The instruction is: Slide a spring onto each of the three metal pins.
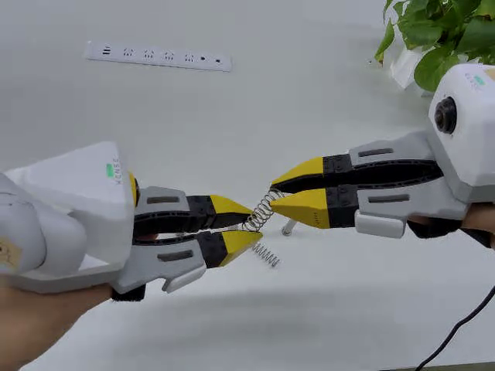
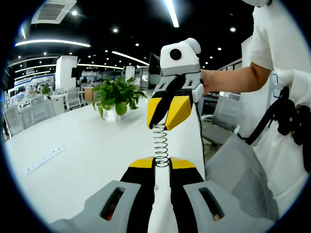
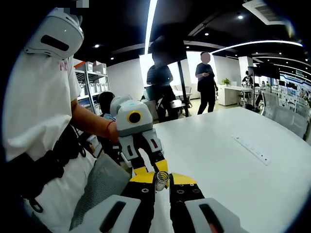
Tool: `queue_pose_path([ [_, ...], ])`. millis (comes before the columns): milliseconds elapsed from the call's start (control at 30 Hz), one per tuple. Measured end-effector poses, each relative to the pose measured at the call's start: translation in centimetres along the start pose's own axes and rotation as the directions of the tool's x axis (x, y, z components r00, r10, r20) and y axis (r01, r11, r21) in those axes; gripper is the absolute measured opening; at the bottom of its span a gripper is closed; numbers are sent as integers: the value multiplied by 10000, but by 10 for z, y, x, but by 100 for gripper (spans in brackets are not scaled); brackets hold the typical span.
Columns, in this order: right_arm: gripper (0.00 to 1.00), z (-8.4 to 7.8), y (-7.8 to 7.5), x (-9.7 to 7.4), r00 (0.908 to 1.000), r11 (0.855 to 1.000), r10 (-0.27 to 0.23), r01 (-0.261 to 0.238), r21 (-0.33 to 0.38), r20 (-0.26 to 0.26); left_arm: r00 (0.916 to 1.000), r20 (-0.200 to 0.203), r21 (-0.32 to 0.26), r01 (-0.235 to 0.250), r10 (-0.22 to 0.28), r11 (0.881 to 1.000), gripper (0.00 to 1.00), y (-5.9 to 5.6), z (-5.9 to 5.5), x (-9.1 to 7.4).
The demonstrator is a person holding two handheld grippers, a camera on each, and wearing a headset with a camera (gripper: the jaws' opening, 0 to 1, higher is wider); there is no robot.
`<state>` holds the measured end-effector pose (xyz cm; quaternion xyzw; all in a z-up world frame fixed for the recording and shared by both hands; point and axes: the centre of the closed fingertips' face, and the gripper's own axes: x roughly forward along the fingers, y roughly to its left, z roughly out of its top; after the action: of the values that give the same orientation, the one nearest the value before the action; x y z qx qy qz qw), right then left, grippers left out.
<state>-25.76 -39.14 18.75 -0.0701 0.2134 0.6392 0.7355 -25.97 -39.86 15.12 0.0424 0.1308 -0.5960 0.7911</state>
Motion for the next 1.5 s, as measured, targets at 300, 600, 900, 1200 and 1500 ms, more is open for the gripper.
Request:
queue_pose_path([
  [300, 6, 3, 2, 4, 9997, 9995, 88, -94, -307, -213, 10000, -6, 2, 43, -43, 10000, 7, -1, 0, 1],
  [600, 6, 5, 5, 6, 9991, 9980, 173, -197, -598, -395, 10000, 12, -30, 79, -79, 10000, 7, -1, 0, 1],
  [900, 7, 4, 4, 5, 9985, 9977, 179, -213, -640, -522, 9999, 44, -73, 119, -118, 9999, 7, 0, 0, 0],
  [1200, 16, 5, 6, 3, 9957, 9966, 375, -435, -697, -845, 9998, 82, -72, 159, -159, 9998, 7, -1, 1, 1],
  [1500, 21, -2, 5, 3, 9454, 9647, 1257, -1871, -1852, -3006, 9996, 254, -137, 154, -151, 9998, 7, 0, 4, 3],
])
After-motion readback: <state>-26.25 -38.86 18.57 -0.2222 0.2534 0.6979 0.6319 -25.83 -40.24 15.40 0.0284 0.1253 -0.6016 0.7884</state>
